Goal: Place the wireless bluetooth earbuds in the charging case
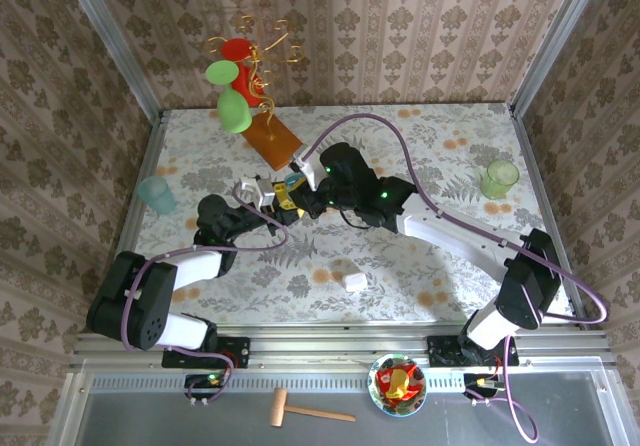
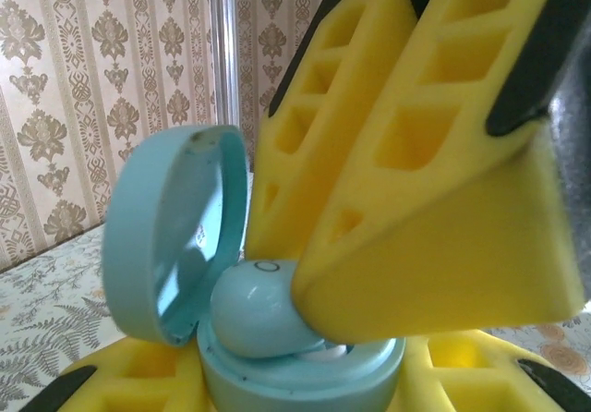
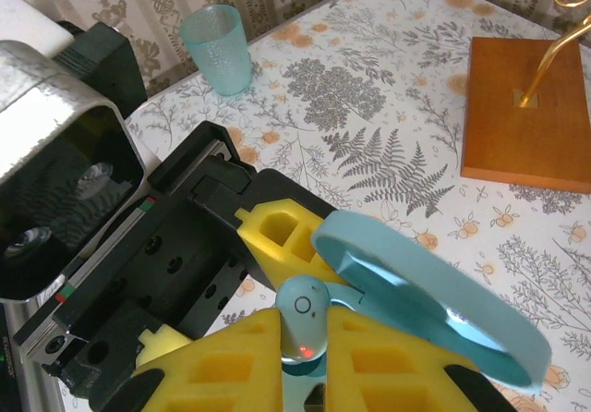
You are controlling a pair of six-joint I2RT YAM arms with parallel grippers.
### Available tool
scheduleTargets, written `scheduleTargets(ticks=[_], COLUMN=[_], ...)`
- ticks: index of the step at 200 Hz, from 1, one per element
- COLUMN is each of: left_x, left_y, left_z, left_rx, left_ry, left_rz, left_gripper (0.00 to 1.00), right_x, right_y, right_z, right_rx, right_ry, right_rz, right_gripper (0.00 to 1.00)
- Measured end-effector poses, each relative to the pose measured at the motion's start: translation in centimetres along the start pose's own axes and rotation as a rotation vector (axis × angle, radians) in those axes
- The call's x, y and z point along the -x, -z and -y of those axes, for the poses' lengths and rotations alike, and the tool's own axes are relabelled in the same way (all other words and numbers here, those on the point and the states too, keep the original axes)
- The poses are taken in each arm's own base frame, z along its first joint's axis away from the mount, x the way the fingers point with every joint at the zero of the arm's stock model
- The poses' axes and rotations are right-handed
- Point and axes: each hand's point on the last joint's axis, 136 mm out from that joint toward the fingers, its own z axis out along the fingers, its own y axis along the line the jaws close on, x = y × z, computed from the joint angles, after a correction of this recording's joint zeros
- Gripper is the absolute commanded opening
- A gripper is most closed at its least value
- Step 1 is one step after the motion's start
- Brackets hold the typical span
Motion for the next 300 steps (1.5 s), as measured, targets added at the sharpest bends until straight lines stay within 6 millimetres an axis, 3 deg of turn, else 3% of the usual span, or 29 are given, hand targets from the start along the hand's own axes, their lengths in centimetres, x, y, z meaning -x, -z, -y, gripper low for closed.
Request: scheduleTargets(ticks=[41, 105, 182, 207, 235, 274, 300], left_x=[-0.2, -0.6, -0.2, -0.2, -0.3, -0.9, -1.1], left_y=[0.0, -0.1, -0.1, -0.1, -0.1, 0.1, 0.2], left_z=[-0.4, -1.0, -1.0, -1.0, -0.7, -0.1, 0.2], left_rx=[0.019, 0.058, 0.06, 0.057, 0.044, 0.019, 0.009], left_ry=[0.008, 0.012, -0.024, -0.039, -0.067, -0.11, -0.128], left_rz=[-0.005, -0.013, 0.002, 0.001, -0.001, -0.013, -0.016], left_gripper=[0.22, 0.22, 0.22, 0.22, 0.22, 0.22, 0.22], right_x=[-0.2, -0.7, 0.8, 1.4, 1.1, 1.9, 1.8], right_y=[-0.3, -0.4, 3.0, 3.8, 4.1, 3.5, 2.5], right_z=[0.5, 0.1, 0.4, 0.7, 2.0, 5.1, 6.1], right_rx=[-0.033, -0.043, -0.052, -0.054, -0.088, -0.142, -0.144], right_ry=[-0.041, -0.091, -0.12, -0.145, -0.201, -0.316, -0.375], right_rz=[0.013, 0.029, 0.096, 0.117, 0.106, 0.07, 0.026], right_gripper=[0.16, 0.45, 0.53, 0.63, 0.79, 0.84, 0.84])
